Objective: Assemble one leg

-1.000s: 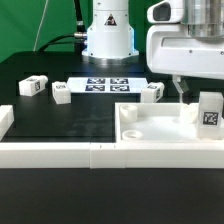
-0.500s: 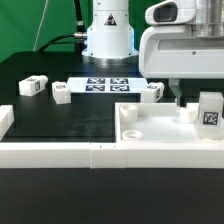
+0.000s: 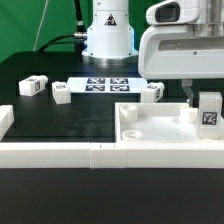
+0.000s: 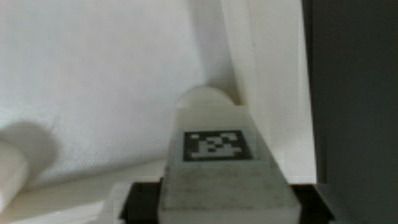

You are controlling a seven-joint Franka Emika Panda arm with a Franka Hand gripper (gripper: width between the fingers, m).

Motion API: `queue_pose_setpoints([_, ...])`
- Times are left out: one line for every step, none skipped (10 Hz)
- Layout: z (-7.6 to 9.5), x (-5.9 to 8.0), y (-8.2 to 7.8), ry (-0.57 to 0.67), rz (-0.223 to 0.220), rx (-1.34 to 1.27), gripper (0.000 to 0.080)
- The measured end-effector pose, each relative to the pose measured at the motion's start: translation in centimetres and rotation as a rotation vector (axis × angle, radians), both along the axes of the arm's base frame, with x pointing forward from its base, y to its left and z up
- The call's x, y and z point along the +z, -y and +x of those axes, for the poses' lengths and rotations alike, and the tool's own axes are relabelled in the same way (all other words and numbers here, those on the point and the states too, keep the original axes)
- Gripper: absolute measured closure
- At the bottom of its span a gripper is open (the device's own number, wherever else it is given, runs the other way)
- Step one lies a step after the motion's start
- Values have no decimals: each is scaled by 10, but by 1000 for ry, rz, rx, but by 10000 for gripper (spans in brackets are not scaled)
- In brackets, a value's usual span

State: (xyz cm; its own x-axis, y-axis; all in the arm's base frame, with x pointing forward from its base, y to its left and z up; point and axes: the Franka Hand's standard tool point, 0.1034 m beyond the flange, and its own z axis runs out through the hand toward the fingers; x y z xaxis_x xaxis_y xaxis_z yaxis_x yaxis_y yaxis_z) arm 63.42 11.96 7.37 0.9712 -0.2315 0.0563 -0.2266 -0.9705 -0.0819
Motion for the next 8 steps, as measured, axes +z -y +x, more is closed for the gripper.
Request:
queue_pose_setpoints([0,0,0,-1,2,-14,508])
queue_pose_setpoints([0,0,0,-3,4,-42,508])
queue_pose_setpoints([0,0,0,-1,8,-66,508])
queue_pose_setpoints([0,0,0,-6,21,-198,508])
queue_pose_setpoints([0,0,0,-14,30,-329,508])
queue_pose_setpoints([0,0,0,-17,34,-381,508])
queue_pose_setpoints([0,0,0,-25,44,-513,508])
queue_pose_setpoints([0,0,0,-32,51,-612,508])
